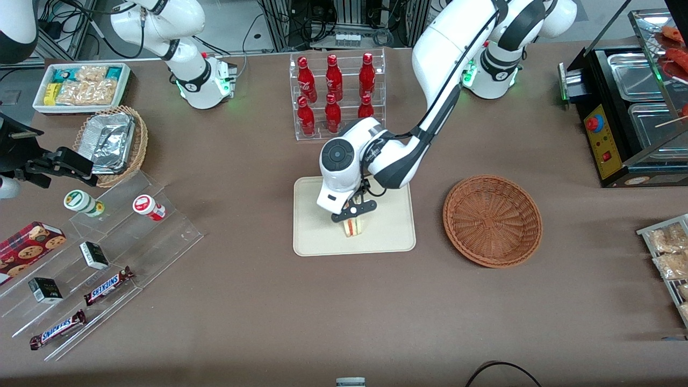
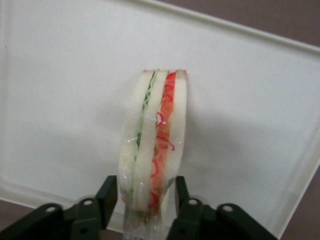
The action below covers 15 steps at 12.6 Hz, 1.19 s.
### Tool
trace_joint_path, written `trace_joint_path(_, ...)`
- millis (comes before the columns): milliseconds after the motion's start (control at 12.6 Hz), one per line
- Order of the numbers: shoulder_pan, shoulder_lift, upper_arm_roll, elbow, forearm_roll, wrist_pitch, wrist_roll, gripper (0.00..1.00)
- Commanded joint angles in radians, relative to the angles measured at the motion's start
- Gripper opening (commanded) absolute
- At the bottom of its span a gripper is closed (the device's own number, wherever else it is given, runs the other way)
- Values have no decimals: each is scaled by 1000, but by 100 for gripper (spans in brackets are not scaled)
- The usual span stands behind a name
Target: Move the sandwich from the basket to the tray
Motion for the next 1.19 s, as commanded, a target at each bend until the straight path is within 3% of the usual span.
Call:
trace_joint_path(0, -5, -75, 12, 10, 30, -95, 17, 100)
trace_joint_path(476, 35, -192, 13, 6, 77, -250, 16, 100)
trace_joint_path(635, 104, -236, 13, -1, 76, -316, 28, 100)
trace_joint_path(1111, 292, -350, 10, -96, 24, -346, 336, 100)
